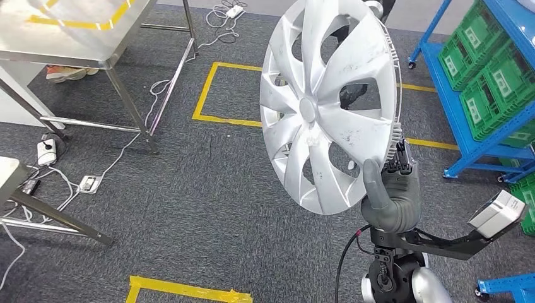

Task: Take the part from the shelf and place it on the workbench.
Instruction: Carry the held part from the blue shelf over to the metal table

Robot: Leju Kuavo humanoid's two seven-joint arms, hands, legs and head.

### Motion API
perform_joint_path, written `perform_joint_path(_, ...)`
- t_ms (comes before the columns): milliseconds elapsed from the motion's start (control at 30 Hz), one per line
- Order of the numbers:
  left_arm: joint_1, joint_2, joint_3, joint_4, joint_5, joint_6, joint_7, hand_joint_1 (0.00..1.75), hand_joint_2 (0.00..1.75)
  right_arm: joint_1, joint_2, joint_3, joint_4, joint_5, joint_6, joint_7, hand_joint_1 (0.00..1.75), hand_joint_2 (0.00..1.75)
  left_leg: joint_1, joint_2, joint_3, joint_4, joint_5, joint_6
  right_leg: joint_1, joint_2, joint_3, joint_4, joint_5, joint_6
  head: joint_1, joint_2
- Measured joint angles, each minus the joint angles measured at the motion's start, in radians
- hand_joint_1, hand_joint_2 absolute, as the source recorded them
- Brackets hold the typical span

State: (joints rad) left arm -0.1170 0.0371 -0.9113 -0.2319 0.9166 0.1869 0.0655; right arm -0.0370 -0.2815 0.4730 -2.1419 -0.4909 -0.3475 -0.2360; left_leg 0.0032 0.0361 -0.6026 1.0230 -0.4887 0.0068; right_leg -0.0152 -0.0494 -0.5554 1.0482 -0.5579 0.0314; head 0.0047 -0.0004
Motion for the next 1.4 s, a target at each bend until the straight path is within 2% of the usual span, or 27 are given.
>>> perform_joint_path(67,-0.001,0.000,0.000,0.000,0.001,0.000,0.000,0.00,1.75,0.000,0.000,0.003,0.006,0.000,0.001,0.000,1.75,1.75,-0.002,-0.016,0.001,-0.001,0.002,0.009,-0.001,0.033,-0.051,0.119,-0.066,0.001,0.013,0.000)
perform_joint_path(100,-0.001,0.000,0.000,0.000,0.002,0.000,0.000,0.00,1.75,0.001,0.001,0.005,0.009,0.001,0.001,-0.001,1.75,1.75,-0.006,-0.024,0.000,-0.001,0.002,0.011,0.000,0.040,-0.083,0.187,-0.094,0.000,0.019,0.000)
perform_joint_path(133,-0.001,0.000,0.000,0.000,0.002,-0.001,-0.001,0.00,1.75,0.001,0.001,0.007,0.012,0.002,0.001,-0.001,1.75,1.75,-0.009,-0.034,0.000,-0.001,0.003,0.013,0.000,0.043,-0.105,0.234,-0.105,-0.003,0.024,0.000)
perform_joint_path(167,-0.001,0.000,0.000,0.000,0.002,-0.002,-0.004,0.00,1.75,0.001,0.001,0.009,0.015,0.004,0.001,-0.001,1.75,1.75,-0.013,-0.045,0.001,-0.001,0.003,0.014,0.002,0.045,-0.113,0.246,-0.097,-0.008,0.028,0.000)
perform_joint_path(200,0.000,0.000,0.000,0.000,0.001,-0.003,-0.010,0.00,1.75,0.001,0.001,0.010,0.016,0.009,0.001,0.000,1.75,1.75,-0.015,-0.056,0.002,0.000,0.003,0.015,0.004,0.049,-0.103,0.219,-0.069,-0.015,0.030,0.000)
perform_joint_path(267,-0.001,-0.002,0.000,0.000,-0.002,-0.005,-0.036,0.00,1.75,-0.003,0.001,0.010,0.016,0.023,0.001,0.005,1.75,1.75,-0.017,-0.077,0.006,0.000,0.004,0.016,0.013,0.073,-0.045,0.089,0.006,-0.033,0.034,0.000)
perform_joint_path(300,-0.001,-0.004,0.000,0.000,-0.005,-0.007,-0.052,0.00,1.75,-0.007,0.001,0.010,0.016,0.033,0.000,0.011,1.75,1.75,-0.018,-0.087,0.006,0.000,0.005,0.015,0.016,0.087,-0.017,0.029,0.031,-0.041,0.035,0.000)
perform_joint_path(367,-0.001,-0.010,0.000,0.000,-0.009,-0.011,-0.079,0.00,1.75,-0.018,0.000,0.011,0.014,0.052,-0.002,0.025,1.75,1.75,-0.016,-0.103,0.000,0.000,0.009,0.008,0.020,0.101,0.009,-0.029,0.042,-0.049,0.038,0.000)
perform_joint_path(433,0.001,-0.013,0.000,-0.001,-0.012,-0.015,-0.091,0.00,1.75,-0.027,0.000,0.011,0.012,0.063,-0.005,0.037,1.75,1.75,-0.015,-0.113,-0.006,-0.001,0.012,-0.001,0.019,0.085,0.014,-0.046,0.045,-0.051,0.041,0.000)
perform_joint_path(500,0.002,-0.015,0.000,-0.001,-0.014,-0.019,-0.099,0.00,1.75,-0.036,0.000,0.012,0.009,0.070,-0.008,0.052,1.75,1.75,-0.017,-0.079,-0.021,0.027,-0.013,-0.009,0.014,0.066,0.023,-0.066,0.055,-0.053,0.035,0.000)
perform_joint_path(567,0.001,-0.019,0.000,-0.001,-0.020,-0.023,-0.106,0.00,1.75,-0.047,0.000,0.012,0.005,0.083,-0.015,0.076,1.75,1.75,-0.013,-0.039,-0.067,0.126,-0.074,-0.020,0.013,0.047,0.028,-0.077,0.060,-0.055,0.022,0.000)
perform_joint_path(633,0.002,-0.025,0.000,-0.001,-0.031,-0.026,-0.107,0.00,1.75,-0.058,-0.001,0.014,-0.001,0.099,-0.028,0.108,1.75,1.75,-0.001,-0.035,-0.122,0.238,-0.118,-0.033,0.012,0.028,0.027,-0.076,0.059,-0.054,0.010,0.000)
perform_joint_path(667,0.002,-0.027,-0.001,0.000,-0.037,-0.027,-0.107,0.00,1.75,-0.063,-0.001,0.015,-0.003,0.105,-0.035,0.123,1.75,1.75,0.005,-0.034,-0.131,0.256,-0.114,-0.039,0.010,0.018,0.027,-0.074,0.057,-0.052,0.005,0.000)
perform_joint_path(700,0.002,-0.029,-0.001,0.000,-0.042,-0.028,-0.107,0.00,1.75,-0.068,-0.001,0.017,-0.005,0.109,-0.042,0.134,1.75,1.75,0.010,-0.030,-0.120,0.236,-0.093,-0.046,0.007,0.009,0.027,-0.071,0.054,-0.047,0.001,0.000)
perform_joint_path(733,0.002,-0.031,-0.001,0.000,-0.045,-0.028,-0.107,0.00,1.75,-0.073,-0.002,0.019,-0.006,0.112,-0.046,0.141,1.75,1.75,0.015,-0.019,-0.091,0.182,-0.058,-0.052,0.004,0.000,0.028,-0.065,0.049,-0.041,-0.002,0.000)
perform_joint_path(767,0.002,-0.033,-0.001,-0.001,-0.047,-0.028,-0.104,0.00,1.75,-0.079,-0.002,0.022,-0.008,0.113,-0.049,0.143,1.75,1.75,0.016,0.005,-0.058,0.120,-0.032,-0.059,0.002,-0.006,0.028,-0.059,0.044,-0.034,-0.005,0.000)
perform_joint_path(800,0.001,-0.035,-0.001,-0.001,-0.047,-0.028,-0.097,0.00,1.75,-0.086,-0.002,0.024,-0.011,0.114,-0.050,0.144,1.75,1.75,0.016,0.025,-0.030,0.066,-0.013,-0.058,0.002,-0.012,0.027,-0.050,0.037,-0.026,-0.009,0.000)
perform_joint_path(867,0.000,-0.037,-0.001,-0.001,-0.045,-0.028,-0.074,0.00,1.75,-0.101,-0.003,0.028,-0.015,0.114,-0.051,0.143,1.75,1.75,0.008,0.048,-0.009,0.024,-0.011,-0.042,0.005,-0.023,0.026,-0.039,0.028,-0.012,-0.010,0.000)
perform_joint_path(933,0.001,-0.036,-0.001,-0.001,-0.042,-0.028,-0.060,0.00,1.75,-0.113,-0.003,0.033,-0.018,0.115,-0.051,0.142,1.75,1.75,0.004,0.030,-0.012,0.023,-0.010,-0.019,0.004,-0.038,0.028,-0.038,0.024,-0.005,-0.005,0.000)
perform_joint_path(1000,0.000,-0.034,-0.001,0.000,-0.038,-0.028,-0.062,0.00,1.75,-0.122,-0.004,0.037,-0.018,0.116,-0.052,0.142,1.75,1.75,0.005,0.008,-0.012,0.021,-0.007,-0.005,-0.001,-0.019,0.021,-0.011,-0.002,0.000,0.001,0.000)
perform_joint_path(1067,0.000,-0.034,-0.001,0.000,-0.036,-0.029,-0.068,0.00,1.75,-0.125,-0.006,0.039,-0.021,0.119,-0.053,0.142,1.75,1.75,0.004,-0.015,-0.011,0.020,-0.005,0.006,-0.003,0.022,-0.024,0.097,-0.064,0.003,0.012,0.000)
perform_joint_path(1133,0.000,-0.037,-0.001,0.000,-0.034,-0.030,-0.080,0.00,1.75,-0.125,-0.007,0.043,-0.023,0.122,-0.053,0.142,1.75,1.75,-0.001,-0.039,-0.010,0.020,-0.004,0.013,0.000,0.042,-0.088,0.228,-0.114,-0.001,0.025,0.000)
perform_joint_path(1167,0.001,-0.039,-0.001,0.000,-0.033,-0.030,-0.088,0.00,1.75,-0.125,-0.007,0.045,-0.023,0.123,-0.053,0.142,1.75,1.75,-0.005,-0.051,-0.009,0.020,-0.003,0.014,0.001,0.045,-0.106,0.257,-0.112,-0.006,0.031,0.000)
perform_joint_path(1200,0.001,-0.040,-0.001,0.000,-0.031,-0.030,-0.096,0.00,1.75,-0.125,-0.007,0.047,-0.023,0.123,-0.053,0.141,1.75,1.75,-0.008,-0.063,-0.008,0.020,-0.003,0.015,0.004,0.048,-0.107,0.246,-0.090,-0.013,0.036,0.000)
perform_joint_path(1300,0.001,-0.045,-0.001,0.000,-0.029,-0.029,-0.111,0.00,1.75,-0.129,-0.007,0.053,-0.023,0.123,-0.052,0.139,1.75,1.75,-0.012,-0.094,-0.005,0.020,-0.002,0.015,0.017,0.083,-0.039,0.064,0.023,-0.043,0.042,0.000)
perform_joint_path(1333,0.001,-0.047,-0.001,0.000,-0.029,-0.029,-0.112,0.00,1.75,-0.131,-0.007,0.054,-0.023,0.123,-0.052,0.138,1.75,1.75,-0.012,-0.102,-0.008,0.020,-0.001,0.014,0.021,0.096,-0.020,0.016,0.042,-0.050,0.043,0.000)
perform_joint_path(1400,0.001,-0.051,-0.001,0.000,-0.029,-0.029,-0.114,0.00,1.75,-0.136,-0.007,0.056,-0.023,0.123,-0.051,0.136,1.75,1.75,-0.009,-0.113,-0.015,0.019,0.004,0.006,0.024,0.103,-0.008,-0.016,0.047,-0.056,0.045,0.000)
